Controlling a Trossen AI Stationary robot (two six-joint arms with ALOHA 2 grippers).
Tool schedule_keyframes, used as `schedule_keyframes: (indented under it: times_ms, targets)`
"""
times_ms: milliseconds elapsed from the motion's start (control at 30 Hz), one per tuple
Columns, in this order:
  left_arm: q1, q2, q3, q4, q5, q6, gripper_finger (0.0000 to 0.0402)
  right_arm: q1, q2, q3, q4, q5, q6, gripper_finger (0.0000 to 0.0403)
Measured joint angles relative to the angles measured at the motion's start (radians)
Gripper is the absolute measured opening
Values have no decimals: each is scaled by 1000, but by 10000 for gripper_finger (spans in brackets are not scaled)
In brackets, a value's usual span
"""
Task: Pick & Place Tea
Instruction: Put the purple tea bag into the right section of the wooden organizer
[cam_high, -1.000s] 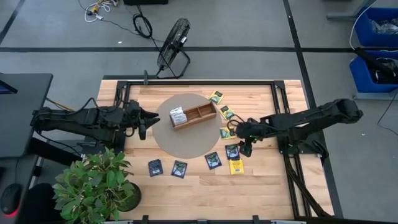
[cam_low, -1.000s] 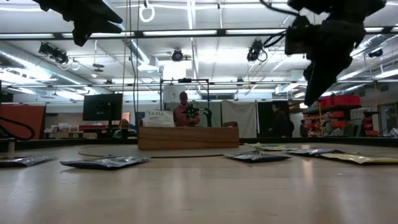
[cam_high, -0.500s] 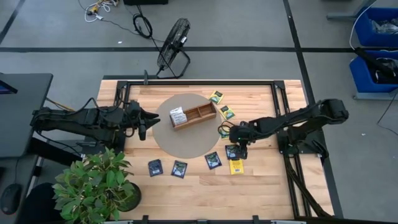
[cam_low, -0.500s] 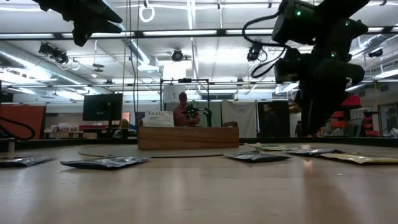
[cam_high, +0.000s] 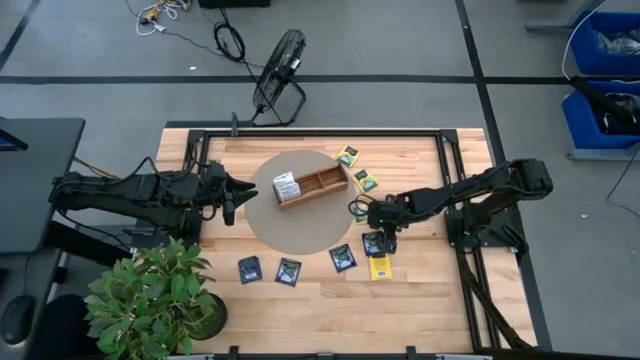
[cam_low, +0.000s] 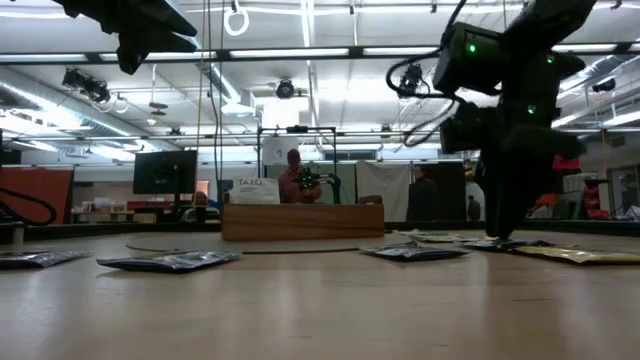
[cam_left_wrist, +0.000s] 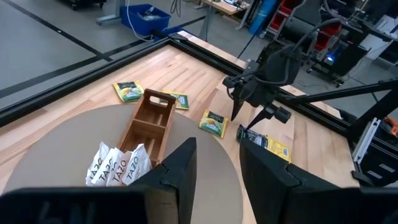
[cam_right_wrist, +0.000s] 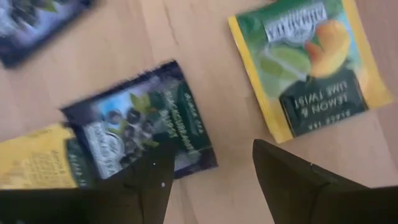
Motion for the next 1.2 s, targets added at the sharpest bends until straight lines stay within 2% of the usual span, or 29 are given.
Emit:
schedule_keyframes:
  times_ms: [167,300,433,600,833,1000,1200]
  targets:
    - [0,0,0,0,0,-6,126,7,-4,-45,50,-15,46,224]
    - [0,0,0,0,0,-11,126,32,-2,-43,61,29,63,224]
    - [0,0,0,-1,0,-18,126,33,1,-42,87,28,62,217]
    - [0,0,0,-1,0,-20,126,33,1,-42,96,18,61,159]
    - [0,0,0,-2,0,-20,126,33,5,-42,113,0,82,18]
    - [0,0,0,-2,0,-18,126,33,3,-42,106,7,152,6]
    - [0,0,0,-3,0,-18,126,45,-58,-25,103,9,202,2]
